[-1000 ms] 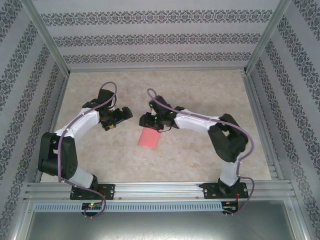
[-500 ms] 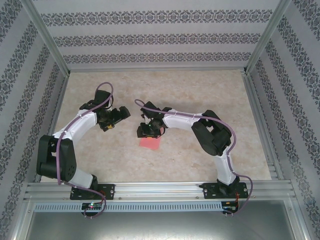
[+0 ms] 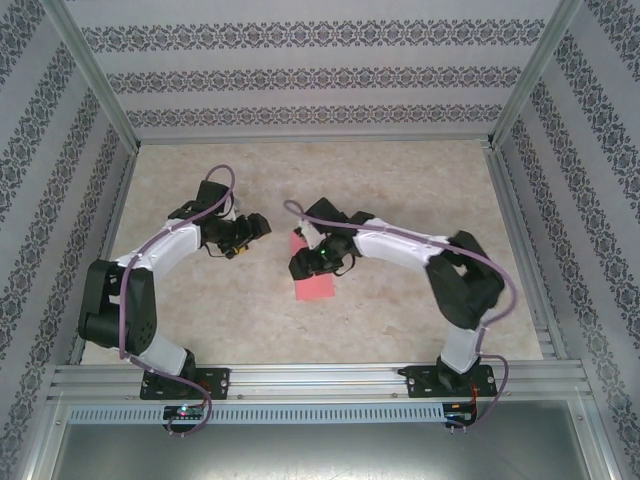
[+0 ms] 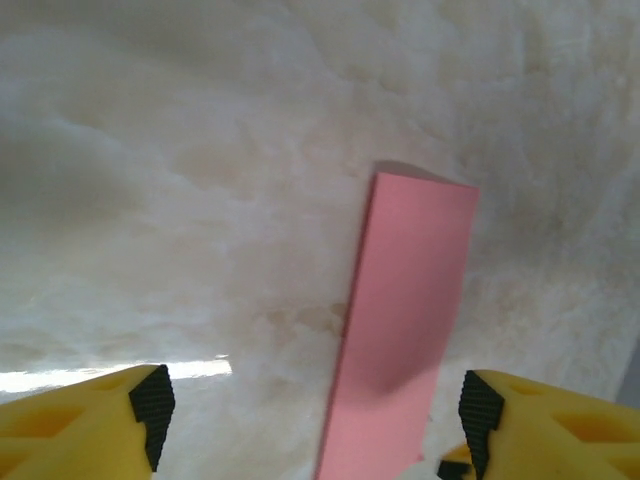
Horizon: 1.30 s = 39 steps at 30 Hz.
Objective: Fold a paper plane with a square sheet of paper (pick it up from the middle)
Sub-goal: Fold the paper at the center of the table.
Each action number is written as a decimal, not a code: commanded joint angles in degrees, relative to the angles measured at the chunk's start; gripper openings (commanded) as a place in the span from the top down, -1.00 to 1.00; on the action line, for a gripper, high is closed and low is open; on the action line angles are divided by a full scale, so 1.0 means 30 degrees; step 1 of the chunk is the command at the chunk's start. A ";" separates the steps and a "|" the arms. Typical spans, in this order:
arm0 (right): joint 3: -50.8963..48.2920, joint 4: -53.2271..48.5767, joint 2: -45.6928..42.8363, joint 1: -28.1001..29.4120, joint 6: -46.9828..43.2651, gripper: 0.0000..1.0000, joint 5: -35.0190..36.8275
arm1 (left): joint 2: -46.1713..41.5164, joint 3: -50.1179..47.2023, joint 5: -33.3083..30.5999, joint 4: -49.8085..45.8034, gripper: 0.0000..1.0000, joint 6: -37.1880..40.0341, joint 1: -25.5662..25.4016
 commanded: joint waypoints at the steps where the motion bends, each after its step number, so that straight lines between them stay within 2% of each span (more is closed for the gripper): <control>1: -0.2088 0.2356 -0.2093 -0.1326 0.4265 -0.07 0.0723 | 0.0647 0.0081 0.1579 0.1730 -0.28 -0.0152 -0.1147; 6: -0.5195 0.3280 -0.4270 -0.2353 0.6957 -0.09 0.1682 | 0.2284 0.1037 0.2120 0.2639 0.14 -0.0338 -0.3211; 10: -0.6659 0.4005 -0.4916 -0.2769 0.8283 -0.13 0.1736 | 0.4079 0.1902 0.2058 0.2968 0.47 -0.0587 -0.4410; 16: -0.7618 0.5388 -0.4078 -0.2743 0.9644 0.00 0.0774 | 0.6036 0.2541 0.1149 0.2399 0.73 -0.0538 -0.4793; 26: -0.7389 0.4680 -0.2852 -0.2278 1.0109 0.09 0.0846 | 0.7204 0.2239 -0.0841 0.0596 0.89 0.0094 -0.4860; 31: -0.7371 0.4365 -0.2311 -0.1821 1.0170 0.09 0.0590 | 0.7447 0.2004 -0.1075 0.0439 0.91 0.0102 -0.4852; 39: -0.7131 0.4001 -0.1724 -0.1163 1.0259 0.25 0.0523 | 0.7507 0.1951 -0.1148 0.0439 0.91 0.0069 -0.4884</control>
